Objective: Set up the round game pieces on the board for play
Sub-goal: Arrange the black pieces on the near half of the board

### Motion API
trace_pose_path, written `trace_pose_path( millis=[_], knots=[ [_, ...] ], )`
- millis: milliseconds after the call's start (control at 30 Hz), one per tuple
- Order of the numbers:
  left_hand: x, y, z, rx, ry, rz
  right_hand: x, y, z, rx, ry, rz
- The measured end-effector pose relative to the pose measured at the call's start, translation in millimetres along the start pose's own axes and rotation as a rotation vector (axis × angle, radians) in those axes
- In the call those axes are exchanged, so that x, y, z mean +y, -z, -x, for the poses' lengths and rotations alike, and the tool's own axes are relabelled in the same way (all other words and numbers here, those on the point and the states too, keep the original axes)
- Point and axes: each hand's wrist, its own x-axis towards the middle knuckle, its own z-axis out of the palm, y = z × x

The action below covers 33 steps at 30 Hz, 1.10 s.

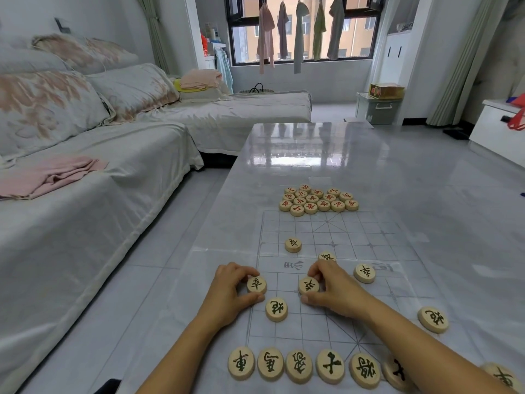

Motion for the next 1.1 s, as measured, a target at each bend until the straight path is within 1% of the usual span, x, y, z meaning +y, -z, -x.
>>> trace_pose_path(
  millis=[67, 133, 233, 333, 400, 467, 567, 633, 667, 700, 800, 867, 933, 1100],
  knots=[
    [0.3, -0.3, 0.5, 0.039, 0.026, 0.010, -0.7, -1.4, -1.1, -0.012, 0.021, 0.034],
    [-0.2, 2.0, 1.8, 0.024, 0.044, 0.044, 0.0, -1.1, -1.2, -0.044, 0.025, 0.028],
    [-2.1, 12.7, 0.7, -0.138, 0.041, 0.071, 3.1, 0.0, 0.7, -0.059, 0.023, 0.011],
    [-3.1, 25.9, -5.2, -0.312, 0.035, 0.038, 6.3, 0.7, 0.0, -0.068, 0.043, 0.010],
    [-4.0, 29.6, -8.7, -0.354, 0.021, -0.011, 7.0, 1.3, -1.3, -0.067, 0.050, 0.017],
    [-3.1, 26.6, -9.8, -0.296, 0.020, -0.031, 7.0, 1.2, -2.3, -0.059, 0.050, 0.019],
    [2.4, 12.2, -7.4, -0.083, 0.076, -0.047, 5.7, -0.7, -2.6, -0.031, 0.049, 0.022],
    [5.1, 3.7, -5.4, 0.000, 0.089, -0.045, 5.1, -2.0, -2.4, -0.017, 0.047, 0.026],
    [4.8, 2.9, -5.0, -0.002, 0.082, -0.042, 5.5, -2.3, -2.3, -0.017, 0.048, 0.027],
    [3.3, 5.3, -4.5, -0.038, 0.070, -0.038, 6.5, -2.3, -2.2, -0.024, 0.050, 0.026],
    [-4.9, 21.5, -5.2, -0.251, 0.018, -0.013, 9.8, -1.2, -1.7, -0.055, 0.057, 0.012],
    [-7.8, 27.7, -6.1, -0.316, -0.021, -0.034, 10.4, -1.3, -1.3, -0.056, 0.061, 0.006],
    [-6.7, 25.0, -6.5, -0.283, -0.032, -0.049, 10.0, -2.1, -0.8, -0.049, 0.060, 0.010],
    [-4.2, 11.0, -2.6, -0.066, 0.073, 0.079, 9.6, -2.6, 0.2, -0.038, 0.065, 0.007]
  ],
)
